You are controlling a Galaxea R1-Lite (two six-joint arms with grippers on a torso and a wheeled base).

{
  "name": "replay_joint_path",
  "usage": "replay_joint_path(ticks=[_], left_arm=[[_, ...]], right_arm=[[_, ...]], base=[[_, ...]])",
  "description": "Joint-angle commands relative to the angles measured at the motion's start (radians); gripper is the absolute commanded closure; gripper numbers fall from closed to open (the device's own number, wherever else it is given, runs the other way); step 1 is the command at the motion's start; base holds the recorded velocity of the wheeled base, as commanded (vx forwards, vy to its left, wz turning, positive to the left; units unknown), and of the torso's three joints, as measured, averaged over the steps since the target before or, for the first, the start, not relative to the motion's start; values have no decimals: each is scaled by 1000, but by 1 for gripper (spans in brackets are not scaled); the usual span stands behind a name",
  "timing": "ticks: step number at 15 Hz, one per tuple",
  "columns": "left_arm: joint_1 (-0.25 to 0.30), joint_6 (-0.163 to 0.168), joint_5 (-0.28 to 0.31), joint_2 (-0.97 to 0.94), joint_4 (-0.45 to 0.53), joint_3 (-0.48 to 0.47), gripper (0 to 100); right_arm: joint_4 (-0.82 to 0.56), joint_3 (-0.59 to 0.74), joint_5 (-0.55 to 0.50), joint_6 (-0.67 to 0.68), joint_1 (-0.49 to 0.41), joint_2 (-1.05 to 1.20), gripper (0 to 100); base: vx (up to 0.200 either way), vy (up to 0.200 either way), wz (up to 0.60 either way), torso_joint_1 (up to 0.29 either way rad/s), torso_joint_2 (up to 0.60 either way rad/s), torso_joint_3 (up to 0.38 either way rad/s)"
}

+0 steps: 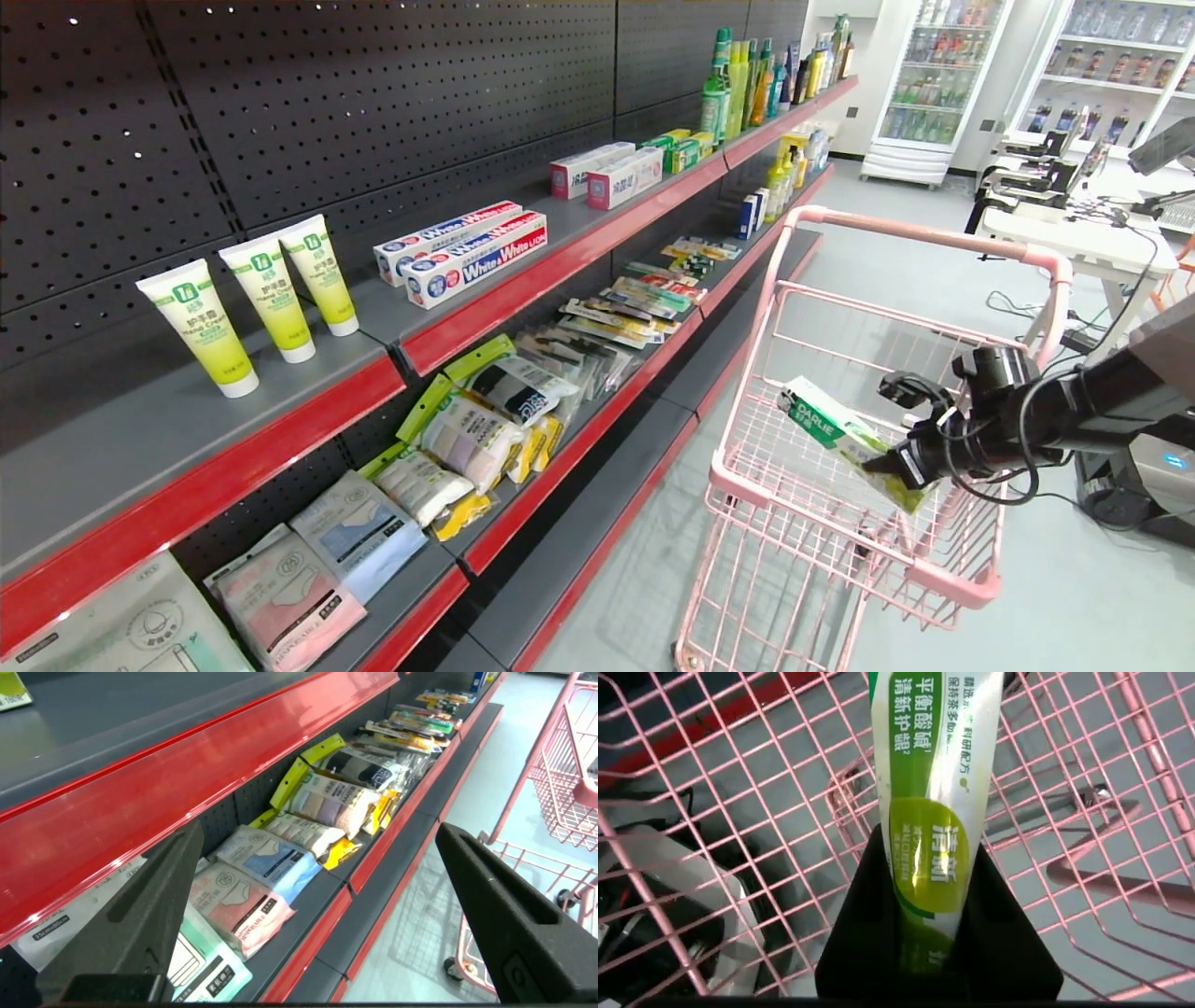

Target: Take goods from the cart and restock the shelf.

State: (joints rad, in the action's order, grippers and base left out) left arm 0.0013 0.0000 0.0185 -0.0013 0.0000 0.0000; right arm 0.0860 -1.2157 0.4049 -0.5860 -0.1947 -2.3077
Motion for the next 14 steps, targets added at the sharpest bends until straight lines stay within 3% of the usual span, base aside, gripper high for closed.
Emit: replay_joint_path(ticks=[1,4,8,14], left_arm=[[0,0,0,1,0,0,0],[0,0,0,1,0,0,0],[0,0,0,1,0,0,0],[0,-2,0,1,0,0,0]], right_arm=[[5,41,-6,51,9,120,100],[5,44,-38,199,43,234,100],[67,168,-195,480,159,499,100],[52,530,-420,509,230,976,100]], base=[[0,0,0,0,0,0],[0,0,0,0,0,0],[0,0,0,0,0,0],[0,0,0,0,0,0]])
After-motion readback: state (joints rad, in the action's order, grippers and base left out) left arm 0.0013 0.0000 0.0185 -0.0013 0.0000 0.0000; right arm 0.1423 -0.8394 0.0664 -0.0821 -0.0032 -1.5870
